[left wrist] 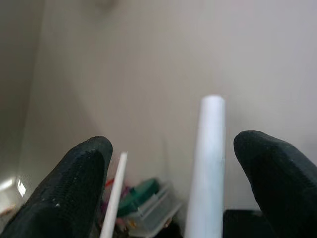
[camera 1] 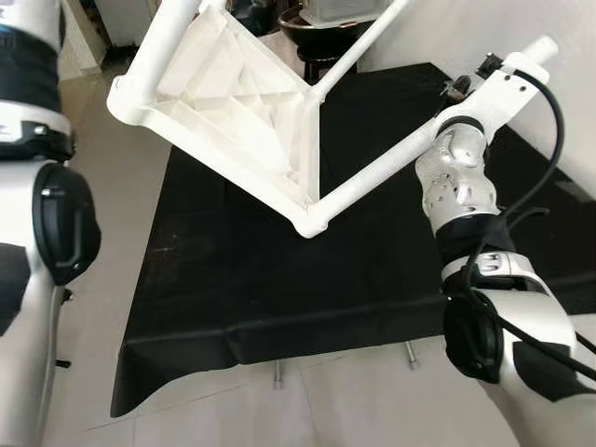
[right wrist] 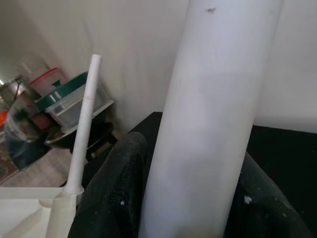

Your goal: Building children table

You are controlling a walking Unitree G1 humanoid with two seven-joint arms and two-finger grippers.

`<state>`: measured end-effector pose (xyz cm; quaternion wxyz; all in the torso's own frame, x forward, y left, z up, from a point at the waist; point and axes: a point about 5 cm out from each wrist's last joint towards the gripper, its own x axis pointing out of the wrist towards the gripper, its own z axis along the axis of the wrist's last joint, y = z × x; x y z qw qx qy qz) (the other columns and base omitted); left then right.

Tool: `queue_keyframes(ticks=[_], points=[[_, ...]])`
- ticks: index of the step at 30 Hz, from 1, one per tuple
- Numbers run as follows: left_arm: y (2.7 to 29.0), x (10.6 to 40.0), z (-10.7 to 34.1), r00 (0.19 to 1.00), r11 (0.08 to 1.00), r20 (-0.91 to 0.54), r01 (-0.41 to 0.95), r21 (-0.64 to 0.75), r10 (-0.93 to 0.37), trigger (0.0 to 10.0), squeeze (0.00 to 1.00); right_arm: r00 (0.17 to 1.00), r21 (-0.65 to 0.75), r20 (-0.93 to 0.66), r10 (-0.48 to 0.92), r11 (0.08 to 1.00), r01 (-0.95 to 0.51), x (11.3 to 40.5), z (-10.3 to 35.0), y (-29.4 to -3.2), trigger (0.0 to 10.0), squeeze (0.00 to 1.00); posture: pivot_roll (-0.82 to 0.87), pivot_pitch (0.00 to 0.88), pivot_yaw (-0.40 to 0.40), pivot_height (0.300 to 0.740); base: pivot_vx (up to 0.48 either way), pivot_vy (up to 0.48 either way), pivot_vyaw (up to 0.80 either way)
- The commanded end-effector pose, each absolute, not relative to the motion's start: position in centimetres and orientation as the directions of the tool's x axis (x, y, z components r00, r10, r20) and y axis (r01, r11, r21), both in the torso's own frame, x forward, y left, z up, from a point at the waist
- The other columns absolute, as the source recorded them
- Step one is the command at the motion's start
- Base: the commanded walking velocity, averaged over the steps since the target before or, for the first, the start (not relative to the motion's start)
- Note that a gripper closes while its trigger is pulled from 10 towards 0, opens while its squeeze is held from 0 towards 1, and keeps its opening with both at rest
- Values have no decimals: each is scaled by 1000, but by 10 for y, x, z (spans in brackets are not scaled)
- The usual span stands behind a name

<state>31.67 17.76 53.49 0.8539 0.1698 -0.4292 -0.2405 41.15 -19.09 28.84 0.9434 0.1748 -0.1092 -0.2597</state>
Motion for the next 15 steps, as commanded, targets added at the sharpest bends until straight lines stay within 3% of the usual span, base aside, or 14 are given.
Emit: queue_keyframes(ticks=[1,5,9,10,13,15], points=[[187,309,536,505,825,657,264,500,-560,10000,0,640,-213,-561,-525,839,501,368,97,-200,10000,0,89,214,23,740,0,0,0],[195,307,516,531,816,626,291,499,-572,10000,0,600,-231,-597,-532,831,506,357,81,-206,10000,0,88,220,17,740,0,0,0],[201,309,495,574,817,592,292,498,-566,10000,0,634,-240,-567,-526,842,484,360,84,-209,10000,0,92,232,13,740,0,0,0],[208,312,477,622,828,568,269,492,-539,10000,0,743,-195,-477,-470,881,432,375,106,-204,10000,0,87,237,12,740,0,0,0],[212,314,470,645,838,563,248,486,-518,10000,0,799,-160,-419,-432,901,403,384,120,-200,10000,0,86,237,12,740,0,0,0],[217,317,459,678,848,553,209,486,-484,10000,0,893,-94,-291,-342,940,329,398,150,-191,10000,0,77,238,11,740,0,0,0]])
